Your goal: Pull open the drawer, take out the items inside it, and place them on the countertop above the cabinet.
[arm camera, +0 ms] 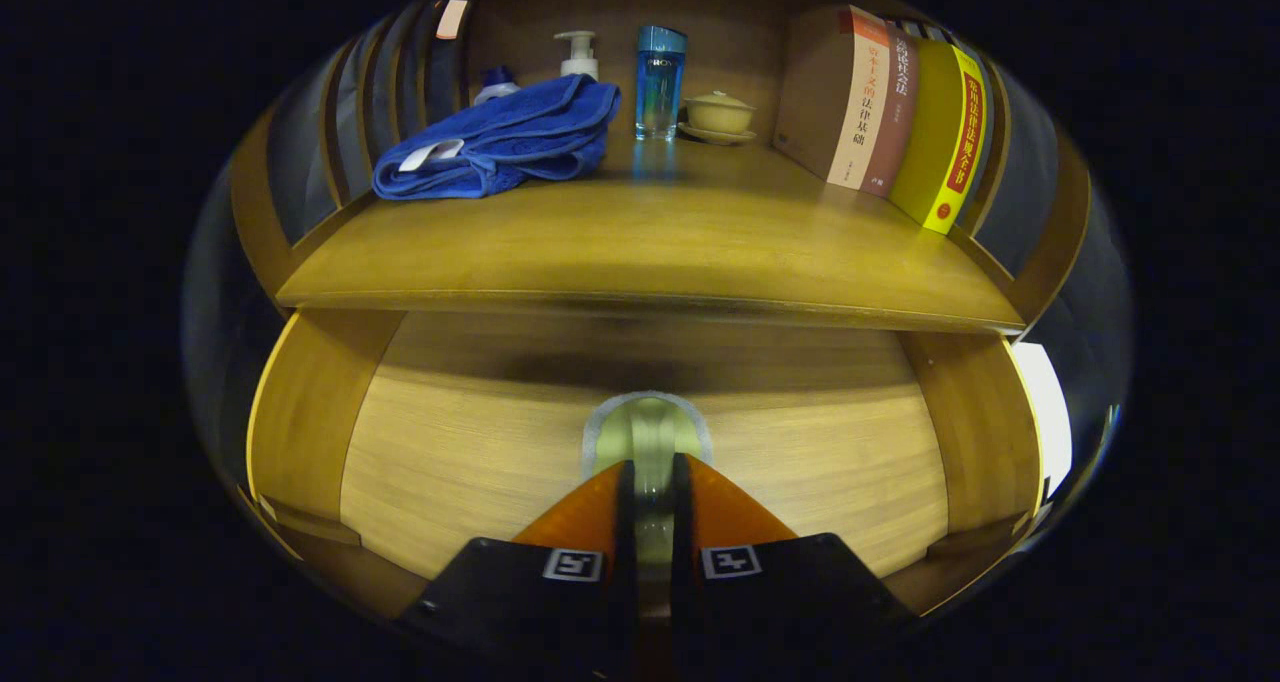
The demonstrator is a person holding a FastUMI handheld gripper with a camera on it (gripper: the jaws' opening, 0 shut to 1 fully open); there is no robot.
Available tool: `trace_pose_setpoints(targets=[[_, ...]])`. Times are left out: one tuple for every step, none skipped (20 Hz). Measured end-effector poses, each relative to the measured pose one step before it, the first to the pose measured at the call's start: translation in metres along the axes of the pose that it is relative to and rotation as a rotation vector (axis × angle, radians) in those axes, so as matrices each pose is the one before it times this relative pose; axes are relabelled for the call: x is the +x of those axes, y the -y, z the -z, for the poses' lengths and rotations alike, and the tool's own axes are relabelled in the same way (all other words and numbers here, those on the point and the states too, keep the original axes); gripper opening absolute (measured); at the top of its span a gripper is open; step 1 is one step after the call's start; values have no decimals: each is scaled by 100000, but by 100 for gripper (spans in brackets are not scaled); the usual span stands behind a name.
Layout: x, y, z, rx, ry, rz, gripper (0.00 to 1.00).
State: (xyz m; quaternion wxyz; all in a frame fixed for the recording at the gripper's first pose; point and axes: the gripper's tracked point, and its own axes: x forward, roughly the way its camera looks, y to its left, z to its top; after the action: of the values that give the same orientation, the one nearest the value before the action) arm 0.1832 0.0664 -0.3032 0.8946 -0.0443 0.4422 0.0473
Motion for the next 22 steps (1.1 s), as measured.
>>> trace_pose_setpoints(targets=[[-160,-77,-119,893,977,-1074,22],[-430,0,-239,654,1304,-1020,22],[-573,291,-554,262,2092,-289,22],[-492,172,-659,-7,2406,355,22],[-685,244,-739,-199,2617,71,21],[-874,143,-834,-306,2809,-319,22],[-767,124,-821,-483,2935,-218,21],[-744,70,-889,-1127,2577,-575,21],[-779,38,-777,-1319,2100,-638,21],[-778,95,-735,-952,2392,-431,22],[-718,18,-492,-357,1440,-577,22],[-808,-183,-410,436,1525,-1293,21],[-756,-164,-492,0,1575,-830,21],[-780,-60,-786,-565,2379,-746,21],[-657,11,-1047,-484,2985,-324,22],[-547,-26,-1077,178,2660,-294,21],[-383,-115,-1013,989,2295,-281,21],[-113,-62,-1169,690,1865,-688,21],[128,197,-1044,226,873,106,21],[446,343,-1489,667,1915,741,21],[778,262,-1348,110,1049,299,21],[1001,463,-1159,172,862,1642,21]])
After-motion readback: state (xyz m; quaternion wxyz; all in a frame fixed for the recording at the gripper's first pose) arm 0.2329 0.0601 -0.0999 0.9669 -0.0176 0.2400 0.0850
